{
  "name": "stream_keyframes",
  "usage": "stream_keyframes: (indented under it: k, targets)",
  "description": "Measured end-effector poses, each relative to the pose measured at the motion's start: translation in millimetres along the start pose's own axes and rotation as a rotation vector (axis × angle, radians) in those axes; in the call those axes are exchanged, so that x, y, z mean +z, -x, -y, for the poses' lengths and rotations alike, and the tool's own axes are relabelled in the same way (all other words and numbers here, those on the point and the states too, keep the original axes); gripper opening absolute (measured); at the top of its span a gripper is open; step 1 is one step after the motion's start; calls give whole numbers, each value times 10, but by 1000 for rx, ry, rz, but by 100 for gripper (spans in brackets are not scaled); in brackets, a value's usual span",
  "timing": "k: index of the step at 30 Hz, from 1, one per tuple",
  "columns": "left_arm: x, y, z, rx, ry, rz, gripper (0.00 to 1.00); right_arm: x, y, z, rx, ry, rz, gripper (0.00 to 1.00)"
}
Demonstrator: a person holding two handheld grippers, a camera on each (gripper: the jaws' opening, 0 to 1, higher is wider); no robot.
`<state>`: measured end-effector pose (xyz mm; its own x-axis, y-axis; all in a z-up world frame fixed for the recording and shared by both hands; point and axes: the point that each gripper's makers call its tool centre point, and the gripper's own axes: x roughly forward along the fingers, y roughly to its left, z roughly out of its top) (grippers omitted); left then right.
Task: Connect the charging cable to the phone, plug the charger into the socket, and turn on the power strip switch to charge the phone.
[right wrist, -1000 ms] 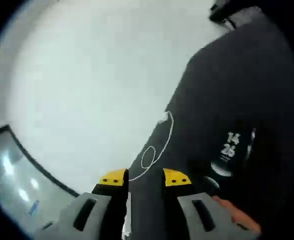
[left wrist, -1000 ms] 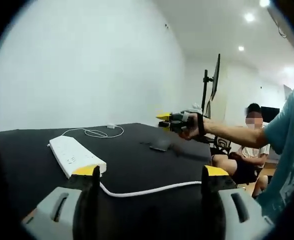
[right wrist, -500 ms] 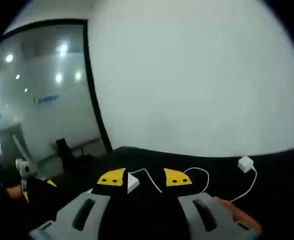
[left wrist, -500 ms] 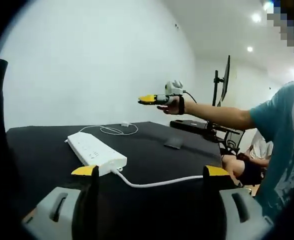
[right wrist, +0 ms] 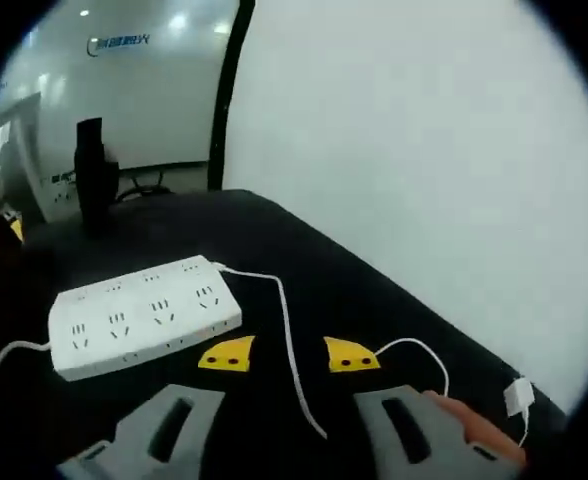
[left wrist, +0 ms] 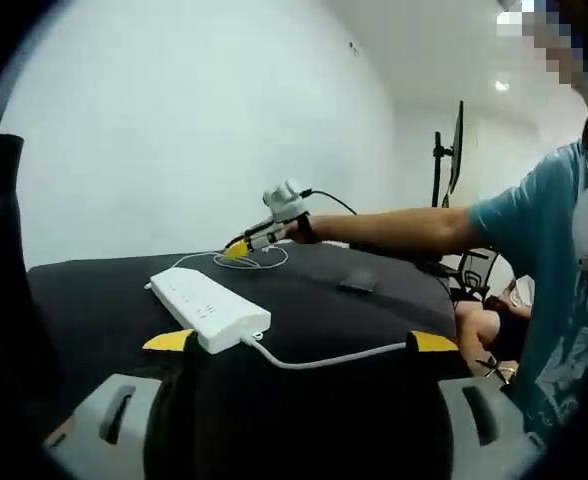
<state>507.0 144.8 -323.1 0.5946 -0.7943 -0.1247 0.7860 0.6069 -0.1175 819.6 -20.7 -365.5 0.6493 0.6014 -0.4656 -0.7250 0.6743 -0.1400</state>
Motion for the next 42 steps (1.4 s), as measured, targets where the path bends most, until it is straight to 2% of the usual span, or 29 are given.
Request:
stream_keyframes:
  k: [2,3,4,5,7,9,10,13,16,19,20,23,25,29,32,33,35,36,37,38,41,42]
  targets:
    - [10,9,-15,1,-2,8,79,-74,-21,-20,-17,18,-18,18]
    - [10,10,-33,4,3,11,79,-90,-41,20,-27,14,-22,13]
    - [9,10,-43,6,8,12,78,-103,-58,57,-31,6,-27,4]
    - [5,6,-55,8,13,12,78,-109,-34,77,-30,2,-29,2]
    - [-18,-11,-92,20,8,-2,77,-42,33,-32,17,-32,6,1]
    - [-21,-28,-107,21,6,-7,77,81,90,124,16,-31,38,1]
    - [-13,-46,-103,19,12,-7,77,134,133,133,24,-24,53,1]
    - [53,-87,-75,8,21,7,77,391,356,85,65,-22,121,1]
    - [161,-132,-35,8,9,18,76,568,596,40,118,-26,155,1]
    - [275,-169,-44,31,-3,16,74,631,891,-125,174,-1,169,1]
    - [320,-176,-50,39,-6,19,71,711,985,-127,184,9,174,1]
    - [512,-218,-60,51,-10,34,70,777,1217,-240,221,28,194,1]
    - [649,-263,-59,54,-27,41,70,822,1402,-280,219,49,209,1]
    - [864,-408,28,35,-41,38,70,813,1773,-473,312,79,198,1]
    - [910,-540,150,7,-49,11,67,797,2007,-566,410,113,179,1]
    - [917,-578,184,0,-52,5,66,776,2113,-653,463,127,176,1]
    - [926,-677,254,-14,-56,-5,65,766,2223,-709,502,124,178,1]
    - [921,-743,302,-24,-58,-14,65,730,2321,-809,557,140,170,1]
    - [915,-789,328,-32,-59,-20,65,719,2360,-840,558,148,173,1]
    - [895,-857,361,-43,-61,-35,65,690,2432,-915,593,154,167,1]
    - [839,-977,433,-67,-54,-70,62,616,2568,-1041,676,173,141,1]
    - [821,-1021,492,-89,-53,-76,61,538,2646,-1151,721,204,110,1]
